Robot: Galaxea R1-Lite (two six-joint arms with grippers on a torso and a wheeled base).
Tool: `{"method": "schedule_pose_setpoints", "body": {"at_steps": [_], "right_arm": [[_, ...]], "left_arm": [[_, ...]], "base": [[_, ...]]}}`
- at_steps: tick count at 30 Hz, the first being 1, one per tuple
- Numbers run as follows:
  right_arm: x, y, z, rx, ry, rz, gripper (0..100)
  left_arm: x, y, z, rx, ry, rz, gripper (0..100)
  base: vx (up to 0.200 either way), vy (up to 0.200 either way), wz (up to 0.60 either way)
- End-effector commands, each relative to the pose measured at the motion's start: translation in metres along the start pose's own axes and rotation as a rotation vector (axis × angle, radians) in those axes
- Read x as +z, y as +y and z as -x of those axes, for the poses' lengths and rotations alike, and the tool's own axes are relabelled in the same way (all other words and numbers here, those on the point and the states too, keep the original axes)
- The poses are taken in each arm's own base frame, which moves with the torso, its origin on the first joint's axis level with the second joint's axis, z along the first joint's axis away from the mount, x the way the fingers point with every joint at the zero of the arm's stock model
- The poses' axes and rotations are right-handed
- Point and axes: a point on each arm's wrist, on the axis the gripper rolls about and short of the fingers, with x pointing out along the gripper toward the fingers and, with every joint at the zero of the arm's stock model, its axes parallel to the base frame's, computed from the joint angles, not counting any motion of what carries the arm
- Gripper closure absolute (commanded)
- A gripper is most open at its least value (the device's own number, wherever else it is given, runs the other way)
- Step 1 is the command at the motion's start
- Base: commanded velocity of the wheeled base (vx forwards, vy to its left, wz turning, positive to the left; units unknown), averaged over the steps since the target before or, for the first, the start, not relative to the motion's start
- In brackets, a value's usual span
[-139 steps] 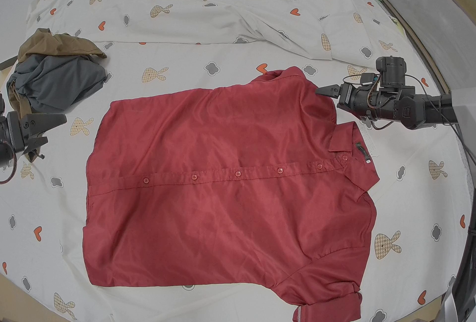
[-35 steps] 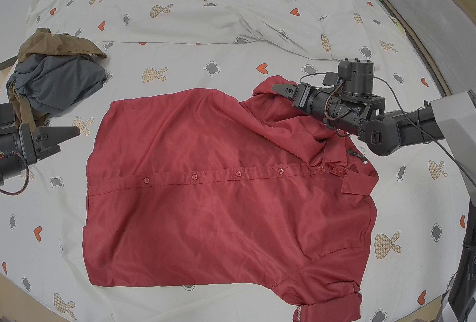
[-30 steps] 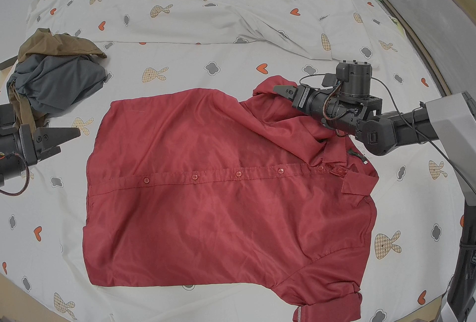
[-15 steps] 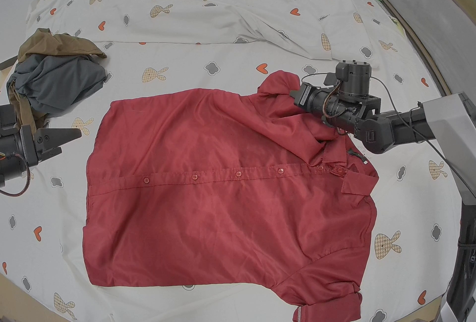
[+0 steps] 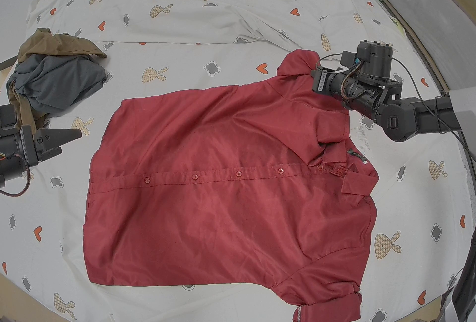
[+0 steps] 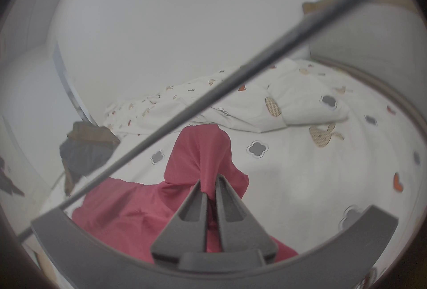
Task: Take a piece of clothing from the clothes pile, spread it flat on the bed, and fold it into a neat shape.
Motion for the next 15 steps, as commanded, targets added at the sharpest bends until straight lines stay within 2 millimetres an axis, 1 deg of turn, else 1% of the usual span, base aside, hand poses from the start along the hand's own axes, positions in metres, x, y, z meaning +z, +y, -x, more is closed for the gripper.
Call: {"method": "schedule_pose_setpoints", "body": {"at_steps": [1, 4, 5, 9, 13, 14, 15], "right_arm": [[-0.010, 0.005, -0.008, -0.045, -0.010, 0.110, 100], [-0.009, 0.015, -0.016, -0.024, -0.093, 0.120, 100], [-0.011, 0.022, -0.018, -0.004, -0.120, 0.128, 100], [-0.014, 0.033, -0.018, 0.015, -0.127, 0.178, 100], [-0.016, 0.037, -0.018, 0.019, -0.127, 0.192, 100], [-0.022, 0.038, -0.023, 0.019, -0.118, 0.205, 100], [-0.023, 0.038, -0.025, 0.018, -0.118, 0.208, 100]], "left_arm": [[0.000, 0.001, -0.001, 0.001, 0.003, 0.002, 0], [0.000, 0.001, -0.001, 0.001, 0.003, 0.002, 0], [-0.001, 0.001, -0.001, 0.000, 0.005, 0.002, 0], [-0.002, 0.001, -0.002, -0.004, 0.010, 0.002, 0], [-0.002, 0.000, -0.003, -0.008, 0.009, -0.001, 0], [-0.003, 0.001, -0.003, -0.010, 0.002, -0.006, 0], [-0.003, 0.001, -0.003, -0.012, 0.000, -0.008, 0]], "base": [[0.000, 0.000, 0.00], [0.000, 0.000, 0.00], [0.000, 0.000, 0.00], [0.000, 0.000, 0.00], [0.000, 0.000, 0.00], [0.000, 0.000, 0.00], [0.000, 0.000, 0.00]]}}
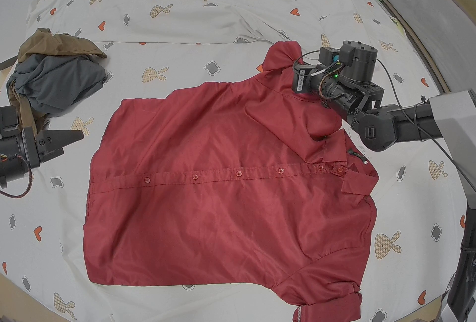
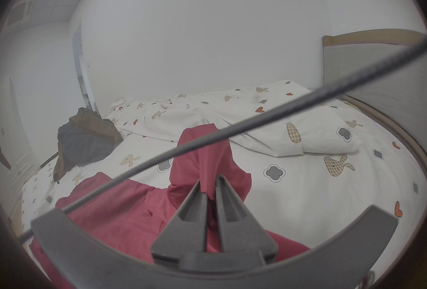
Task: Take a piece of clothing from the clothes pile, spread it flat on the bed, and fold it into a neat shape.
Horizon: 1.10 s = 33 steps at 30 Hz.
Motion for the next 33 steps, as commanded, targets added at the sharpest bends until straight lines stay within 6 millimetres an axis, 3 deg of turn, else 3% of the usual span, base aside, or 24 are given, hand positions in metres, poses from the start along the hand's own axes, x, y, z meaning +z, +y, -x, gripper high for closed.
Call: {"method": "schedule_pose_setpoints", "body": {"at_steps": [1, 4, 6, 13, 14, 19, 25, 28, 33], "right_arm": [[-0.014, 0.008, -0.013, 0.010, 0.005, 0.020, 100], [-0.015, 0.008, -0.016, 0.002, -0.003, 0.024, 100], [-0.011, 0.010, -0.030, -0.044, -0.055, 0.059, 100], [-0.010, 0.008, -0.032, -0.054, -0.059, 0.095, 100], [-0.009, 0.006, -0.032, -0.057, -0.062, 0.096, 0], [-0.001, 0.003, -0.033, -0.064, -0.091, 0.089, 0], [0.048, -0.013, -0.033, -0.099, -0.249, 0.062, 0], [0.050, -0.016, -0.032, -0.106, -0.244, 0.064, 0], [0.047, -0.062, -0.007, -0.134, 0.005, -0.055, 0]], "left_arm": [[-0.002, 0.001, -0.001, -0.004, -0.004, -0.004, 0], [-0.002, 0.001, -0.002, -0.005, -0.002, -0.004, 0], [-0.004, 0.001, -0.003, -0.008, 0.003, -0.003, 0], [-0.004, 0.001, -0.004, -0.010, 0.009, -0.001, 0], [-0.004, 0.002, -0.004, -0.009, 0.011, 0.001, 0], [-0.005, 0.001, -0.004, -0.009, 0.011, 0.001, 0], [-0.005, 0.001, -0.005, -0.015, 0.016, -0.001, 0], [-0.006, 0.000, -0.004, -0.017, 0.015, -0.002, 0], [-0.005, -0.002, -0.002, -0.018, 0.006, -0.008, 0]], "base": [[0.000, 0.000, 0.00], [0.000, 0.000, 0.00], [0.000, 0.000, 0.00], [0.000, 0.000, 0.00], [0.000, 0.000, 0.00], [0.000, 0.000, 0.00], [0.000, 0.000, 0.00], [0.000, 0.000, 0.00], [0.000, 0.000, 0.00]]}}
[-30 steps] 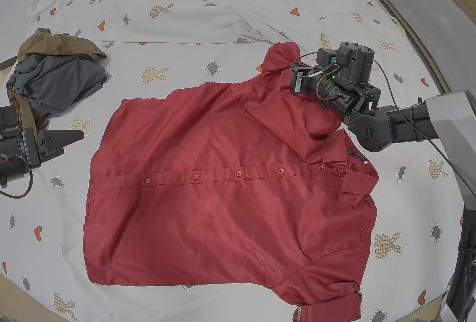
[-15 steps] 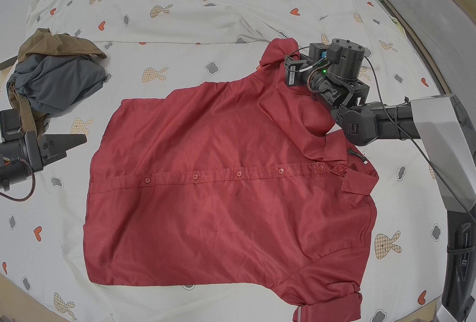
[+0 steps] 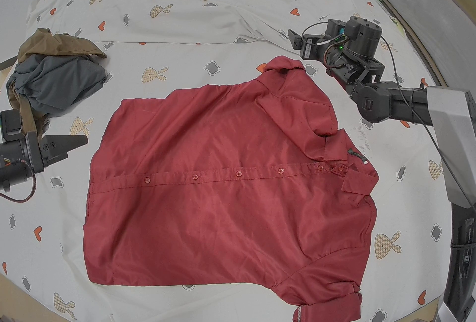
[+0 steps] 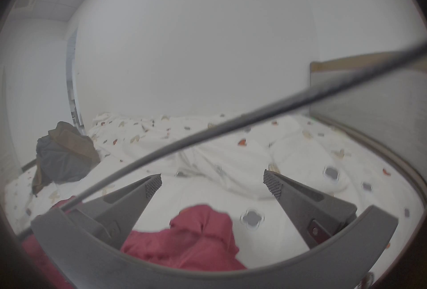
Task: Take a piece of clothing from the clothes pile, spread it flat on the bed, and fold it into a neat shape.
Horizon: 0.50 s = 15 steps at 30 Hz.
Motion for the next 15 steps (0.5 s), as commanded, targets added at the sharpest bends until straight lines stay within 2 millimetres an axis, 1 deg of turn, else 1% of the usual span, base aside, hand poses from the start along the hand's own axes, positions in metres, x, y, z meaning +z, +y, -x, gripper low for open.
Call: {"method": "schedule_pose_setpoints", "body": {"at_steps": [1, 4, 5, 6, 7, 8, 10, 11, 12, 13, 14, 15], "right_arm": [[0.006, -0.057, 0.025, -0.016, 0.240, -0.140, 0], [0.017, -0.097, 0.044, 0.067, 0.383, -0.300, 0], [0.022, -0.116, 0.053, 0.109, 0.441, -0.357, 0], [0.026, -0.129, 0.059, 0.138, 0.475, -0.388, 0], [0.026, -0.129, 0.059, 0.138, 0.475, -0.388, 0], [0.036, -0.161, 0.076, 0.210, 0.543, -0.448, 0], [0.037, -0.187, 0.087, 0.233, 0.579, -0.476, 0], [0.036, -0.190, 0.088, 0.231, 0.584, -0.476, 0], [0.030, -0.201, 0.091, 0.217, 0.603, -0.442, 0], [0.029, -0.202, 0.092, 0.218, 0.608, -0.432, 0], [0.018, -0.206, 0.094, 0.220, 0.647, -0.391, 0], [0.012, -0.206, 0.094, 0.222, 0.664, -0.387, 0]], "left_arm": [[0.000, -0.002, 0.002, -0.003, -0.008, -0.006, 0], [0.000, -0.002, 0.002, -0.003, -0.005, -0.004, 0], [0.000, -0.001, 0.001, -0.002, -0.004, -0.003, 0], [0.000, -0.001, 0.001, -0.002, -0.003, -0.002, 0], [0.000, -0.001, 0.001, -0.002, -0.003, -0.002, 0], [0.000, 0.000, 0.000, -0.001, 0.000, 0.000, 0], [0.000, 0.000, 0.000, -0.002, 0.002, 0.000, 0], [0.000, 0.000, 0.000, -0.002, 0.002, 0.000, 0], [-0.002, -0.001, -0.001, -0.008, 0.008, -0.001, 0], [-0.002, -0.001, -0.001, -0.008, 0.008, -0.001, 0], [-0.002, -0.002, -0.002, -0.013, 0.013, -0.001, 0], [-0.002, -0.002, -0.002, -0.013, 0.013, -0.001, 0]], "base": [[0.000, 0.000, 0.00], [0.000, 0.000, 0.00], [0.000, 0.000, 0.00], [0.000, 0.000, 0.00], [0.000, 0.000, 0.00], [0.000, 0.000, 0.00], [0.000, 0.000, 0.00], [0.000, 0.000, 0.00], [0.000, 0.000, 0.00], [0.000, 0.000, 0.00], [0.000, 0.000, 0.00], [0.000, 0.000, 0.00]]}}
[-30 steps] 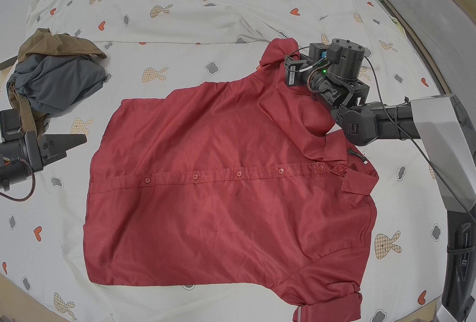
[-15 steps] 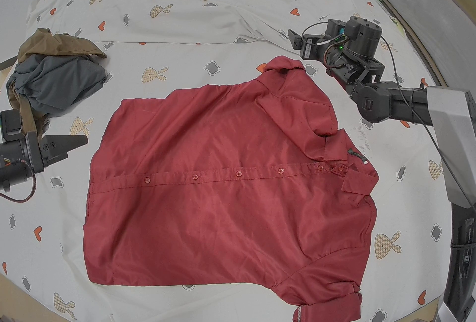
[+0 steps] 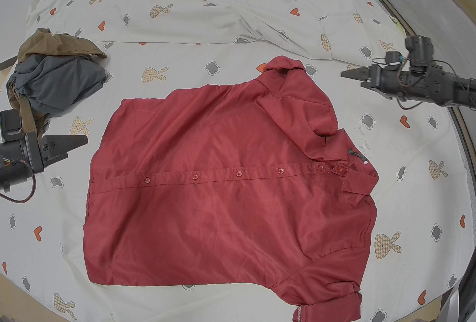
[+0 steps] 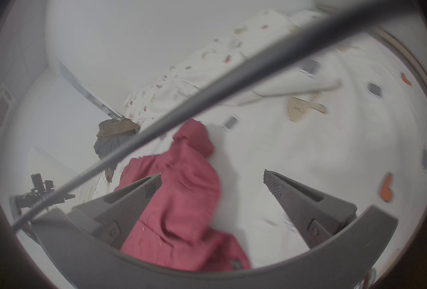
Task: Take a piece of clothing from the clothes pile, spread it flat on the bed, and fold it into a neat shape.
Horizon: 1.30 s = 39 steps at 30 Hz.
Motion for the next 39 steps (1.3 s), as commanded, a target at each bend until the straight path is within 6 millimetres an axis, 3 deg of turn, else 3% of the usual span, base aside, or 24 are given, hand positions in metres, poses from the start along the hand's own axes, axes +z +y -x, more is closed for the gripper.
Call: {"method": "schedule_pose_setpoints", "body": {"at_steps": [1, 4, 8, 14, 20, 25, 39], "right_arm": [[-0.013, -0.050, 0.048, -0.073, 0.121, -0.038, 0], [-0.038, -0.065, 0.028, -0.058, 0.221, -0.044, 0], [-0.053, -0.069, 0.017, 0.031, 0.275, -0.077, 0], [-0.060, -0.063, 0.011, 0.144, 0.293, -0.092, 0], [-0.064, -0.058, 0.004, 0.162, 0.308, -0.091, 0], [-0.083, -0.056, -0.018, 0.187, 0.365, -0.104, 0], [-0.091, -0.049, -0.031, 0.210, 0.390, -0.102, 0]], "left_arm": [[-0.003, -0.001, -0.003, -0.011, 0.017, 0.002, 0], [-0.004, -0.001, -0.003, -0.014, 0.020, 0.002, 0], [-0.003, -0.002, -0.003, -0.015, 0.019, 0.001, 0], [-0.004, -0.001, -0.004, -0.013, 0.024, 0.004, 0], [-0.004, -0.001, -0.004, -0.014, 0.023, 0.003, 0], [-0.004, -0.002, -0.003, -0.015, 0.021, 0.001, 0], [-0.004, -0.001, -0.005, -0.014, 0.026, 0.005, 0]], "base": [[0.000, 0.000, 0.00], [0.000, 0.000, 0.00], [0.000, 0.000, 0.00], [0.000, 0.000, 0.00], [0.000, 0.000, 0.00], [0.000, 0.000, 0.00], [0.000, 0.000, 0.00]]}}
